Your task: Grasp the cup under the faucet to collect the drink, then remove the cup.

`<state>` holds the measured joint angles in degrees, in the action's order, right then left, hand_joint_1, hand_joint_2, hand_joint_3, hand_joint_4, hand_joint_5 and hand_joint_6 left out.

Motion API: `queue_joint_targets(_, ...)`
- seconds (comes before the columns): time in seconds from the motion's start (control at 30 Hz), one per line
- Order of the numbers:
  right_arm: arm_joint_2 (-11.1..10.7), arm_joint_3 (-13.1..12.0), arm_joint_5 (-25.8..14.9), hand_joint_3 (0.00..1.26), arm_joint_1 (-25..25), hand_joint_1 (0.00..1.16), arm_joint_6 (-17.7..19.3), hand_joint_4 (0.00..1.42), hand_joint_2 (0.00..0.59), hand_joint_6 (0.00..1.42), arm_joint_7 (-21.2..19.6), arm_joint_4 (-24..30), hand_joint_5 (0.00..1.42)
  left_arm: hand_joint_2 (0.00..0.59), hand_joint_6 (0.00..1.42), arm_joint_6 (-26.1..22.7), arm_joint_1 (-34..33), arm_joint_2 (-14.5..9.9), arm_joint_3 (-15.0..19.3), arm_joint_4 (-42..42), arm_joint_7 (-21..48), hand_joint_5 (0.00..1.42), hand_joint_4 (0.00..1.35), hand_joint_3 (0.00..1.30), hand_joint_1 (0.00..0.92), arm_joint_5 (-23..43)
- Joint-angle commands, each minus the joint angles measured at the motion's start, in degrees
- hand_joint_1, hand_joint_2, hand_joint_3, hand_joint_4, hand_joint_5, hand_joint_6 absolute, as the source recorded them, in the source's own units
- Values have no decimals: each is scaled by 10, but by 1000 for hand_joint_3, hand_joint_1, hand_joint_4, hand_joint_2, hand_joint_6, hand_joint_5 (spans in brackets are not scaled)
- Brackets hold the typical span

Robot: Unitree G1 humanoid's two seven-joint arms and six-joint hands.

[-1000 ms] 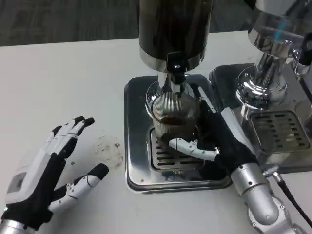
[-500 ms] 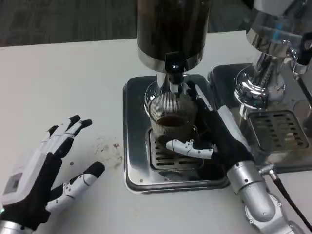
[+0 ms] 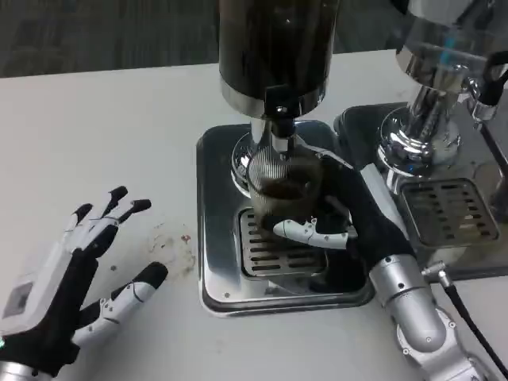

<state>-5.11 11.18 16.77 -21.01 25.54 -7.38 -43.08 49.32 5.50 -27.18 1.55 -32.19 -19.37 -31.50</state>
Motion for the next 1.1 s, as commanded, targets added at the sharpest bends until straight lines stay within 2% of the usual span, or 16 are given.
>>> queue_joint_targets(0.03, 3, 7, 8, 392, 9, 961, -12, 496, 158, 451, 1, -21, 440, 196, 0, -3, 9, -8, 5, 7, -8, 76, 0, 236, 0, 13)
queue_joint_targets(0.27, 3, 12, 16, 496, 9, 984, 1, 550, 144, 494, -25, -24, 512, 200, 0, -5, 9, -9, 3, 10, -6, 80, 0, 242, 0, 17)
queue_joint_targets(0.5, 1, 11, 19, 605, 12, 1014, 13, 584, 96, 535, -45, -18, 571, 201, 0, -5, 7, -9, 2, 9, -2, 81, 0, 251, 0, 21)
queue_joint_targets(0.83, 0, 9, 24, 697, 14, 1026, 19, 675, 67, 608, -61, -16, 659, 202, 0, -4, 3, -8, 0, 6, -2, 90, 0, 258, 0, 23)
queue_joint_targets(1.1, 1, 7, 26, 713, 15, 1034, 20, 690, 61, 615, -72, -14, 666, 201, 0, -4, 0, -7, -2, 3, 0, 92, 0, 259, 0, 25)
